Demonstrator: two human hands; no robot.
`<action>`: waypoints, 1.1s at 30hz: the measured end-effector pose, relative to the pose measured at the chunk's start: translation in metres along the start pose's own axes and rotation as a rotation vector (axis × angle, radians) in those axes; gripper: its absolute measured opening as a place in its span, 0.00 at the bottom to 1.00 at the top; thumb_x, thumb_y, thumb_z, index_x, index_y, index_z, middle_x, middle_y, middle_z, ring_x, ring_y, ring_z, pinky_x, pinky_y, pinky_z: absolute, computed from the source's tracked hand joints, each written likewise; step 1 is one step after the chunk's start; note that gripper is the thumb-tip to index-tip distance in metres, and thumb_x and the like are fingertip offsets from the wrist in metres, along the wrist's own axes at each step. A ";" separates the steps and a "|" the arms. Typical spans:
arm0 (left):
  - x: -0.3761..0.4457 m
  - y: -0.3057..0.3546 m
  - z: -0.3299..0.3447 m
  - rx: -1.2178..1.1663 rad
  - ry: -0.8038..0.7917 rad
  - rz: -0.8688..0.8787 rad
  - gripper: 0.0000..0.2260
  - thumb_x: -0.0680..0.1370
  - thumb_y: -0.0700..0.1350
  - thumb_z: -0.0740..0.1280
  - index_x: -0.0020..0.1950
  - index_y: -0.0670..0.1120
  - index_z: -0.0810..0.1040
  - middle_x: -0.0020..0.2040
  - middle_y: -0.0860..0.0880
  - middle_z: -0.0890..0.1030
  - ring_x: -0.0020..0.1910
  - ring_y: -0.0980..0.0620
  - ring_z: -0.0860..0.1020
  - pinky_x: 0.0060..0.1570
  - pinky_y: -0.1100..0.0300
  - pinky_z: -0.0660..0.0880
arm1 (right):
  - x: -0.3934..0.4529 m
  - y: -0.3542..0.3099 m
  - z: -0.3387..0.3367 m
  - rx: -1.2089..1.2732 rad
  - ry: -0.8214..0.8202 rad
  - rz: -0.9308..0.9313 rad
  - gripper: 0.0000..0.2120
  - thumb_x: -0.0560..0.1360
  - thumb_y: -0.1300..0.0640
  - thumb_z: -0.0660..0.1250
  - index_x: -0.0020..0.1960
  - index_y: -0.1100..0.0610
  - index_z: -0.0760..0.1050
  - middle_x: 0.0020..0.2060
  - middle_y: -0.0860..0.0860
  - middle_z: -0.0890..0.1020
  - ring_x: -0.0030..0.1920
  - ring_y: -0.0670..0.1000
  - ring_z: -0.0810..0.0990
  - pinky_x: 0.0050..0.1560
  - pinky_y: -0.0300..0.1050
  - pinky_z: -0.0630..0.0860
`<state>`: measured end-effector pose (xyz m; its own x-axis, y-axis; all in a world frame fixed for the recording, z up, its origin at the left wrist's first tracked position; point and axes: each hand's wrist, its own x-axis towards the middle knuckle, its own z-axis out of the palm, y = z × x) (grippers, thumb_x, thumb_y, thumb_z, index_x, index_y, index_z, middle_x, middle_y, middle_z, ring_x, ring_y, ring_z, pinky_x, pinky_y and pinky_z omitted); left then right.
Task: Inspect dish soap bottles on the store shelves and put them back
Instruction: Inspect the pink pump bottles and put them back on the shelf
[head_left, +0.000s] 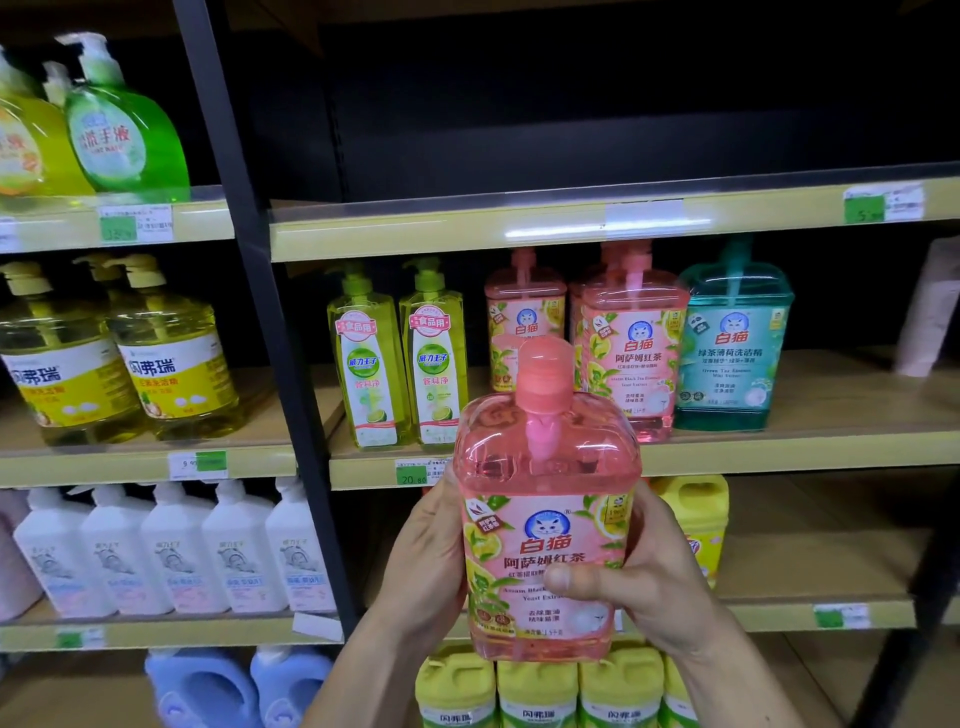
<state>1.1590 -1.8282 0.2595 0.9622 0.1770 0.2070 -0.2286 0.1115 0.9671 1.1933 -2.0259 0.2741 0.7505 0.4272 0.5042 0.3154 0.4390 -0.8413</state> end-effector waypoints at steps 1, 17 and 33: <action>0.000 0.000 0.001 0.048 0.029 0.021 0.19 0.90 0.58 0.56 0.66 0.55 0.86 0.62 0.47 0.88 0.64 0.45 0.86 0.61 0.47 0.84 | 0.000 -0.001 0.000 -0.015 0.014 -0.006 0.37 0.62 0.56 0.89 0.68 0.49 0.80 0.59 0.59 0.87 0.59 0.62 0.88 0.55 0.53 0.85; 0.023 0.016 0.027 -0.286 0.106 -0.009 0.36 0.65 0.75 0.66 0.54 0.49 0.91 0.56 0.44 0.90 0.52 0.48 0.90 0.41 0.60 0.85 | -0.006 -0.024 0.075 -0.971 0.342 0.012 0.53 0.66 0.38 0.80 0.82 0.37 0.53 0.63 0.38 0.79 0.64 0.48 0.76 0.58 0.49 0.81; 0.015 0.037 0.026 -0.125 0.108 0.338 0.35 0.74 0.74 0.72 0.69 0.48 0.82 0.65 0.37 0.84 0.67 0.32 0.82 0.69 0.24 0.73 | -0.015 -0.005 0.017 -0.467 0.193 0.049 0.52 0.58 0.26 0.83 0.77 0.31 0.65 0.71 0.39 0.79 0.71 0.43 0.79 0.69 0.51 0.79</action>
<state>1.1691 -1.8465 0.3022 0.8094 0.3259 0.4886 -0.5537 0.1462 0.8198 1.1708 -2.0210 0.2738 0.8509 0.2650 0.4536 0.4697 0.0030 -0.8828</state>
